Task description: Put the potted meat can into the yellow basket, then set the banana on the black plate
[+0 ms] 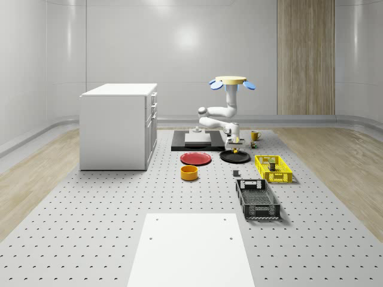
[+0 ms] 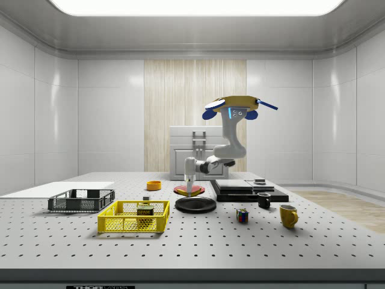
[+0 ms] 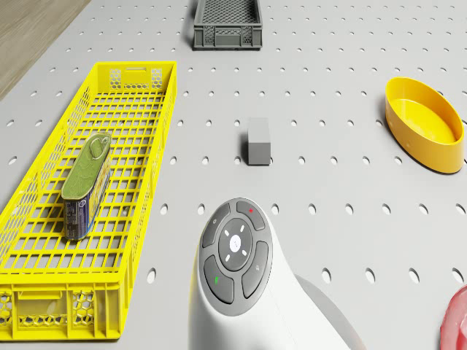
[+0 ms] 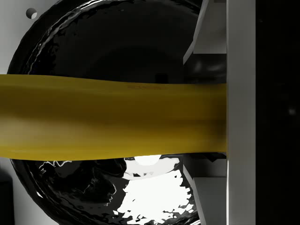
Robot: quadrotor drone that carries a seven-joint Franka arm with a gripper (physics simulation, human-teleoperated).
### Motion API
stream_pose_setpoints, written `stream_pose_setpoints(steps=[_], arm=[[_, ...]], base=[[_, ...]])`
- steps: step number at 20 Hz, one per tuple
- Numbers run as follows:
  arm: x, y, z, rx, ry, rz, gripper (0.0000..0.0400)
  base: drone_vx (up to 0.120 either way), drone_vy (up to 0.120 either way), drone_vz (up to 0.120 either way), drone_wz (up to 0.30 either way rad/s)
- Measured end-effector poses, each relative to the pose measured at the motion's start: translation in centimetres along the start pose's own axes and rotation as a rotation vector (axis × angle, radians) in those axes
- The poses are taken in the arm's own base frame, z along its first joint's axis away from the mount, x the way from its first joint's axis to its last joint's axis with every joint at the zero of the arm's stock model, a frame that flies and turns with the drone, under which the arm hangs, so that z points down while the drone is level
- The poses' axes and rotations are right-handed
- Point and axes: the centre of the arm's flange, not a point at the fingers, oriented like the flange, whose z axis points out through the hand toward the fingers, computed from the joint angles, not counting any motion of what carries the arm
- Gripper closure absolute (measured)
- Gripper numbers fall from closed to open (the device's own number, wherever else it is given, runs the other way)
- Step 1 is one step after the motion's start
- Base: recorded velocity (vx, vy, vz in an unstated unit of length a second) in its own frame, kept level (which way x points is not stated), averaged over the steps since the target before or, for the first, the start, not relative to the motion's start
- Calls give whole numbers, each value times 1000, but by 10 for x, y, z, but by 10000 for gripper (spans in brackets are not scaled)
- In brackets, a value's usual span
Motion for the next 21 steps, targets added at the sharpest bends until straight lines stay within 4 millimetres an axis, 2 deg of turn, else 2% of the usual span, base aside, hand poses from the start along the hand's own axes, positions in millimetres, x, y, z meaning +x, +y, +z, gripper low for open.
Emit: stream_pose_setpoints(steps=[10,13,15,18,21], arm=[[0,0,33,0,0,0,200],[0,0,37,1,-3,-13,103],[0,0,34,2,-4,-22,63],[0,0,25,2,-6,-30,30],[0,0,14,3,-7,-35,14]], base=[[0,0,0,0],[0,0,0,0],[0,0,0,0],[0,0,0,0],[0,0,0,0]])
